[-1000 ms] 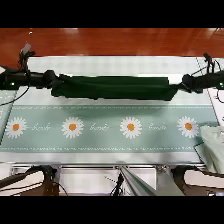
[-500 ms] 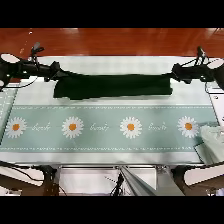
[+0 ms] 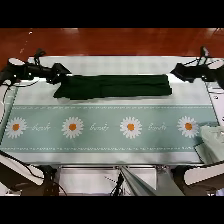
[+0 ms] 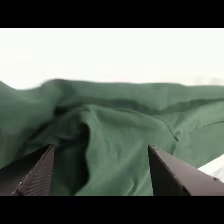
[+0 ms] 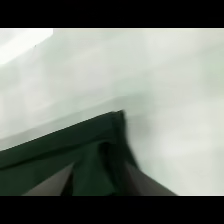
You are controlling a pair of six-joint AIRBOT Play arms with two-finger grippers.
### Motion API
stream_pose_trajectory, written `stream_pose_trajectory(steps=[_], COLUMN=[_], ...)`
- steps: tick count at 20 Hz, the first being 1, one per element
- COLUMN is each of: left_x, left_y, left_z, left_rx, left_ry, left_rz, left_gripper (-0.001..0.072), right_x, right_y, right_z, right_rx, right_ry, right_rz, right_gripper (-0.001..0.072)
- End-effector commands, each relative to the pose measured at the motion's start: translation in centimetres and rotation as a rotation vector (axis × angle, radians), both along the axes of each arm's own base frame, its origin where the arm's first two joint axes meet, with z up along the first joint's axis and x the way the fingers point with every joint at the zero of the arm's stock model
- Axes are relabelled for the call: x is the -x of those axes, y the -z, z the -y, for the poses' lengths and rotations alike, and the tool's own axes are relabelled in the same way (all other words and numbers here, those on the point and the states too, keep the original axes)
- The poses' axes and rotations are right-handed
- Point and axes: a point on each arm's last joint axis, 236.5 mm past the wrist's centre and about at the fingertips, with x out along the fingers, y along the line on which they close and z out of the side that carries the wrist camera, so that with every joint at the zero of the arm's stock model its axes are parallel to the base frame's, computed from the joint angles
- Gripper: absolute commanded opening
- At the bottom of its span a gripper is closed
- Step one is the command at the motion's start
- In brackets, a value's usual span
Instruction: Fold the shirts.
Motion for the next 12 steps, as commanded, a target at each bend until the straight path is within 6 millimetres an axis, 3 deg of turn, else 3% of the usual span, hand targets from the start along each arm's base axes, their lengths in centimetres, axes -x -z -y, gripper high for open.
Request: stream_pose_trajectory(steps=[1,3,5,7,9,12], left_x=[0.8,1.8,2.3,2.4,2.7,3.2], left_y=[-2.4,-4.0,-5.7,-7.4,-8.7,-10.1], left_z=[-1.2,-0.8,0.0,1.0,2.0,4.2], left_rx=[0.047,0.06,0.048,0.035,0.022,0.019], left_ry=[0.032,0.077,0.118,0.138,0.169,0.217], left_rz=[-0.025,-0.027,0.01,0.047,0.082,0.112], left_gripper=[0.0664,0.0659,0.0651,0.0651,0.0651,0.0647], right_x=[2.8,5.9,7.4,6.7,4.9,2.6], right_y=[-1.5,0.3,1.9,2.9,3.4,4.7], right_z=[5.1,6.2,5.4,3.7,1.3,-2.3], right_rx=[0.104,0.022,-0.123,-0.244,-0.342,-0.36], right_ry=[0.044,0.057,0.062,0.072,0.076,0.053], right_rz=[-0.058,-0.183,-0.261,-0.269,-0.236,-0.203], right_gripper=[0.05,0.0609,0.061,0.061,0.061,0.061])
